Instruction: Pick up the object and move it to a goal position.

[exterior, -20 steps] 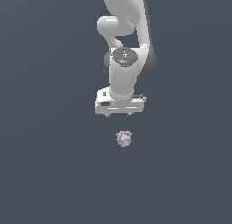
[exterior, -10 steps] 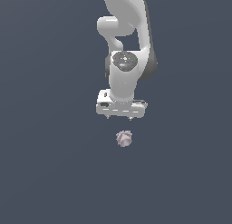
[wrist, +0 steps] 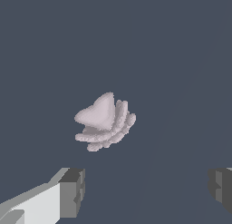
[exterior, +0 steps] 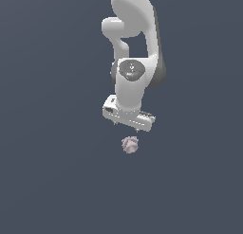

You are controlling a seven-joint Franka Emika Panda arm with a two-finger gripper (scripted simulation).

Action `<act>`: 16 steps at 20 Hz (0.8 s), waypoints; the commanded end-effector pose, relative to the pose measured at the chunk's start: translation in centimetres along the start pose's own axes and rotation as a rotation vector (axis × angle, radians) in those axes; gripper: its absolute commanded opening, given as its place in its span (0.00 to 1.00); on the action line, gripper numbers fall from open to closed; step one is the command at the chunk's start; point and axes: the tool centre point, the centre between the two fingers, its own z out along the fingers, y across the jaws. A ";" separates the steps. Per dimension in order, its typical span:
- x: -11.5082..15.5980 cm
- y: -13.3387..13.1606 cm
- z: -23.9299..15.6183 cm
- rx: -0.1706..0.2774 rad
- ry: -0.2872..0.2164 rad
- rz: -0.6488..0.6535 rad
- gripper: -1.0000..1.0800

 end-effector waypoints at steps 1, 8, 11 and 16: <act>0.2 -0.2 0.3 0.003 0.000 0.071 0.96; 0.8 -0.9 1.1 0.010 -0.001 0.263 0.96; 1.0 -1.2 1.4 0.012 -0.002 0.345 0.96; 1.4 -1.7 2.0 0.016 -0.002 0.482 0.96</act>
